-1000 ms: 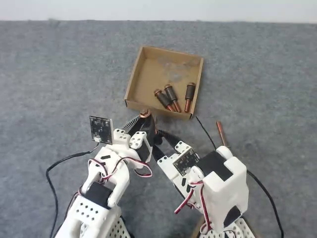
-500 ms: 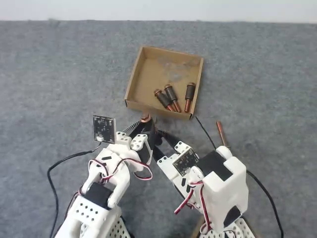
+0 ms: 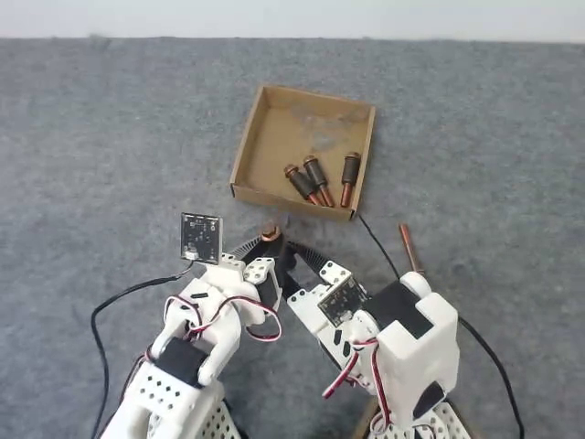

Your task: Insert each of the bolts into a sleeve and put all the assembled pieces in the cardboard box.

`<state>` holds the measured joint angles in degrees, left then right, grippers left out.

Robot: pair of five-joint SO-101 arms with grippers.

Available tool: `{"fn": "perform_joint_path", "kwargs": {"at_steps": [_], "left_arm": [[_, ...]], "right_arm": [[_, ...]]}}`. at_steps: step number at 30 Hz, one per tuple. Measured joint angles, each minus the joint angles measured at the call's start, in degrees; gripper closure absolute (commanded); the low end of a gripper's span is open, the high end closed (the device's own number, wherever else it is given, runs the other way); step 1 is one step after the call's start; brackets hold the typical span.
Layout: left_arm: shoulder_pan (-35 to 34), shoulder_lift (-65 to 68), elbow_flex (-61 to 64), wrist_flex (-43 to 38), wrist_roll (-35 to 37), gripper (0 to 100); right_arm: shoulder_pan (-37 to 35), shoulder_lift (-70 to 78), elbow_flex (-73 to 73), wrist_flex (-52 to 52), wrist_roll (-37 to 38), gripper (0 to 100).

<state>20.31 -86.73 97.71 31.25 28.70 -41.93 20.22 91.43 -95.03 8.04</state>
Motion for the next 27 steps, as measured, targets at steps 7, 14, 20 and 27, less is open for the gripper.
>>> {"fn": "perform_joint_path", "kwargs": {"at_steps": [7, 14, 20, 27], "left_arm": [[0.0, 0.0, 0.0, 0.2, 0.0, 98], [0.0, 0.0, 0.0, 0.2, 0.0, 98], [0.0, 0.0, 0.0, 0.3, 0.0, 84], [-0.4, 0.5, 0.1, 4.0, -0.4, 81]], "right_arm": [[0.0, 0.0, 0.0, 0.0, 0.0, 99.2], [0.0, 0.0, 0.0, 0.0, 0.0, 99.2], [0.0, 0.0, 0.0, 0.0, 0.0, 99.2], [0.2, -0.3, 0.0, 0.0, -0.1, 99.2]]}}
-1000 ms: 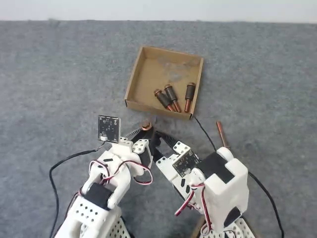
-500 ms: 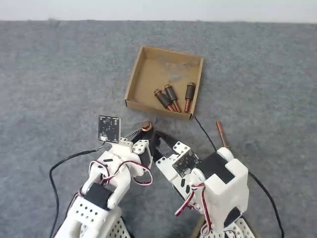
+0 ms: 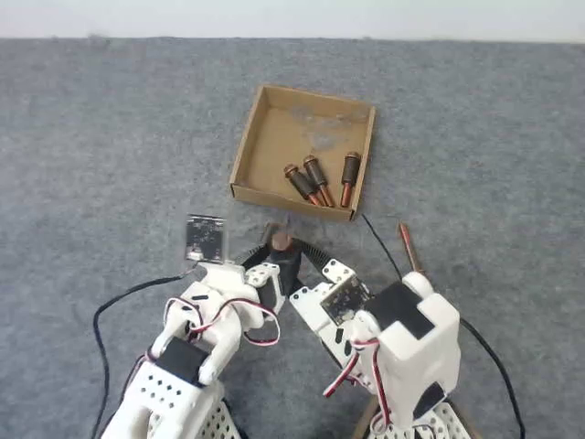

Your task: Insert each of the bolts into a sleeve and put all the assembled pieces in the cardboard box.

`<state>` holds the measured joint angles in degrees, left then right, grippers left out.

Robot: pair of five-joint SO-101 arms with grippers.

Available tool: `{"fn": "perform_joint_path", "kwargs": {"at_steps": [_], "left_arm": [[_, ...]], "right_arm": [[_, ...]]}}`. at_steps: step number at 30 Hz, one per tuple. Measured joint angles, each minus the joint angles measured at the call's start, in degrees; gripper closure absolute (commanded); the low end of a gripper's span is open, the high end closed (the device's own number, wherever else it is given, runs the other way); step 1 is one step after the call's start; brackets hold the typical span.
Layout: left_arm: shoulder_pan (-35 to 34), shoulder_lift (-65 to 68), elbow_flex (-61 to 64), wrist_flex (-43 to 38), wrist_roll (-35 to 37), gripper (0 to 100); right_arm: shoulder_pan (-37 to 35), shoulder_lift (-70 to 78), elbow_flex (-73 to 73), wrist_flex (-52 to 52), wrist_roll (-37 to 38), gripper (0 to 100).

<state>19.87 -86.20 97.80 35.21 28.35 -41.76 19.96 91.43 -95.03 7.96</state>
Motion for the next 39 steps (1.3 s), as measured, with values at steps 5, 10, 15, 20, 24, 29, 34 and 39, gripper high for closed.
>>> {"fn": "perform_joint_path", "kwargs": {"at_steps": [5, 10, 15, 20, 24, 29, 34, 39], "left_arm": [[0.1, -0.1, 0.0, 0.3, 0.4, 80], [0.0, -0.5, 0.0, 0.3, 0.1, 80], [0.0, -0.7, 0.0, -0.8, 0.1, 80], [0.0, -0.7, 0.0, -1.0, 1.3, 80], [0.0, -0.7, 0.0, -1.0, 1.8, 80], [-0.2, -0.7, -1.1, -1.0, 1.8, 80], [-3.3, -0.7, -2.4, -1.0, 4.0, 81], [-4.6, -0.7, -2.4, -1.0, 4.4, 81]], "right_arm": [[0.3, -0.7, 0.3, 0.0, 0.0, 99.2], [0.3, -0.7, 0.3, 0.0, 0.0, 99.2], [0.2, -0.7, 0.3, 0.9, 0.0, 99.2], [0.2, -0.8, 0.3, 1.4, 0.0, 99.2], [0.2, -0.8, 0.3, 1.5, 0.0, 99.2], [0.8, -0.8, 0.3, 1.5, 0.0, 99.2], [1.4, -0.8, 0.3, 1.5, 0.0, 99.2], [1.4, -0.8, 0.3, 1.5, 0.0, 99.2]]}}
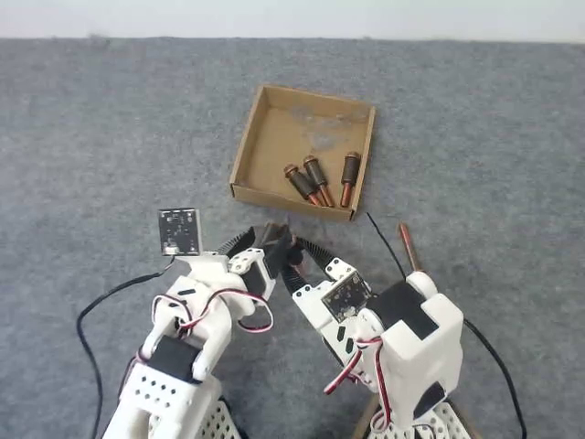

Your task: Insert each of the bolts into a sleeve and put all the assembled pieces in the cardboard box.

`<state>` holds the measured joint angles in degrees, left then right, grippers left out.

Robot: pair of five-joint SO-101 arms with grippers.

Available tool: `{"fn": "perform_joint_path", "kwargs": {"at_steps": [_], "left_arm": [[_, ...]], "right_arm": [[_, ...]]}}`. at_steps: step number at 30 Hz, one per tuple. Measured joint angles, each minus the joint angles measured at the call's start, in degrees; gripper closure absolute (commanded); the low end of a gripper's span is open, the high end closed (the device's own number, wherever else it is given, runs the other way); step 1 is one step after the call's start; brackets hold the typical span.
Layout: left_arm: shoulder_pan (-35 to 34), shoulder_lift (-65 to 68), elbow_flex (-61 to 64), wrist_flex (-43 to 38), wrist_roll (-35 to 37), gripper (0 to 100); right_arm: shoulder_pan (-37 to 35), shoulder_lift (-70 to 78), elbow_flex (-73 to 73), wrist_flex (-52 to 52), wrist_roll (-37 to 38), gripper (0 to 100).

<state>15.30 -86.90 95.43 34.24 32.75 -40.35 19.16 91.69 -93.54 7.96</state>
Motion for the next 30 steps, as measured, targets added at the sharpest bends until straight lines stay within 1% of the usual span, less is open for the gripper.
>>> {"fn": "perform_joint_path", "kwargs": {"at_steps": [3, 5, 7, 10, 12, 16, 19, 23, 27, 30], "left_arm": [[-0.9, 0.0, 0.0, 0.4, 0.0, 81], [-1.6, 0.0, -0.4, 1.7, 0.0, 83], [-2.5, 0.0, -1.6, 3.1, 0.0, 89], [-4.6, 0.0, -1.9, 3.5, 0.0, 100], [-6.5, 0.0, -1.9, 3.5, 0.0, 98], [-10.3, 0.0, -1.9, 3.5, 0.0, 99], [-14.2, 0.0, -1.9, 4.7, -4.7, 99], [-18.3, 0.0, -1.9, 10.5, -13.9, 99], [-19.7, 0.0, -1.9, 19.0, -22.9, 99], [-20.0, 0.0, -1.9, 23.4, -26.5, 99]], "right_arm": [[0.0, 0.0, 0.0, 0.0, 0.0, 99.2], [0.0, 0.0, 0.0, 0.0, 0.0, 99.2], [0.0, 0.0, 0.0, 0.0, 0.0, 99.2], [0.0, 0.0, 0.0, 0.0, 0.0, 99.2], [0.0, 0.0, 0.0, 0.0, 0.0, 99.2], [0.0, 0.0, 0.0, 0.0, 0.0, 99.2], [0.0, 0.0, 0.0, 0.0, 0.0, 99.2], [0.0, 0.0, 0.0, 0.0, 0.0, 99.2], [1.8, 0.0, 0.0, 0.0, 0.0, 99.2], [1.8, 0.0, 0.0, 0.0, 0.0, 99.2]]}}
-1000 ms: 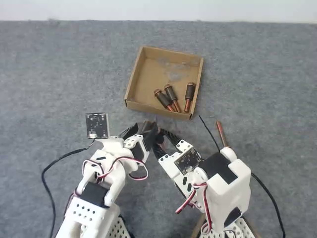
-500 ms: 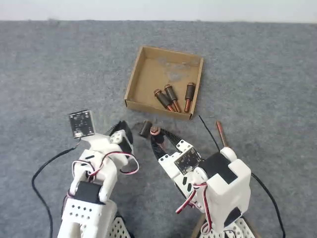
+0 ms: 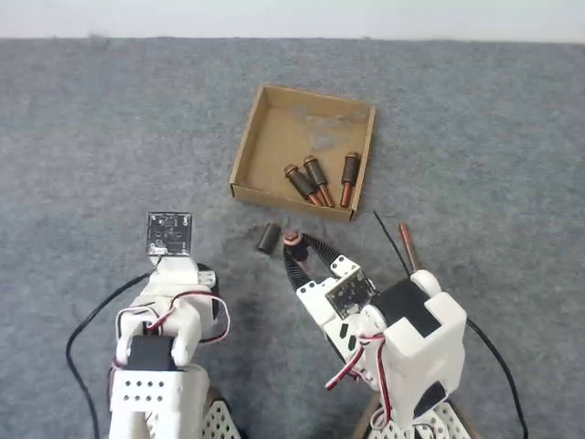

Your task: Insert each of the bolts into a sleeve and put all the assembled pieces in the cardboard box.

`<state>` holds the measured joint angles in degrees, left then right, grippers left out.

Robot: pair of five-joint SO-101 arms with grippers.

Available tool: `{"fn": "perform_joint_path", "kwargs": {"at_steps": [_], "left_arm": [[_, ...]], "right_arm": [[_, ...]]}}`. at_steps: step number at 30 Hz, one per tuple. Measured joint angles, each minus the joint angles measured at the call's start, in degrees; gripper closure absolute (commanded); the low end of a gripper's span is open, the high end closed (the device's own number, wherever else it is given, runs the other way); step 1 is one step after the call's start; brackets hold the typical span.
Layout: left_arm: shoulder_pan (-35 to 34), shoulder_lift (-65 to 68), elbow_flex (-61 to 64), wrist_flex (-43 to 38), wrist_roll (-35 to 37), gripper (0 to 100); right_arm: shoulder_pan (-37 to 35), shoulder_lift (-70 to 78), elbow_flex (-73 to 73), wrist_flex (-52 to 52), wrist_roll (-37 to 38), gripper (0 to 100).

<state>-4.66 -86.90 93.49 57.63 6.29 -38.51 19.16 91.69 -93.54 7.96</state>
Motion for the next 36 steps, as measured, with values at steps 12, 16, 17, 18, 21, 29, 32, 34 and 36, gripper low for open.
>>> {"fn": "perform_joint_path", "kwargs": {"at_steps": [12, 16, 17, 18, 21, 29, 32, 34, 36], "left_arm": [[-3.4, 0.0, -5.4, 6.0, -1.2, 99], [-3.8, 0.0, -7.1, 6.2, -1.3, 99], [-3.8, 0.0, -7.3, 6.2, -1.3, 99], [-3.7, -0.3, -7.3, 6.2, -1.3, 99], [-3.6, -3.8, -7.3, 6.6, -1.2, 99], [-3.8, -16.2, -4.5, 8.1, -1.3, 99], [-3.8, -16.1, -4.5, 8.1, -1.1, 99], [-3.7, -16.2, -3.8, 8.1, -1.3, 99], [-3.6, -16.1, -1.8, 7.4, -1.3, 99]], "right_arm": [[0.1, 0.0, 0.0, -0.9, 0.1, 99.2], [1.6, 0.0, 0.0, -2.0, 0.3, 99.2], [1.8, 0.0, 0.0, -2.0, 0.3, 99.2], [1.9, 0.0, 0.0, -2.1, 0.3, 99.2], [1.9, 0.0, 0.0, -2.1, 0.3, 99.2], [1.9, 0.0, 0.0, -2.1, 0.3, 99.2], [1.9, 0.0, 0.0, -2.1, 0.3, 99.2], [2.1, 0.0, 0.0, -2.1, 0.3, 99.2], [3.3, 0.0, 0.0, -2.6, 0.3, 99.2]]}}
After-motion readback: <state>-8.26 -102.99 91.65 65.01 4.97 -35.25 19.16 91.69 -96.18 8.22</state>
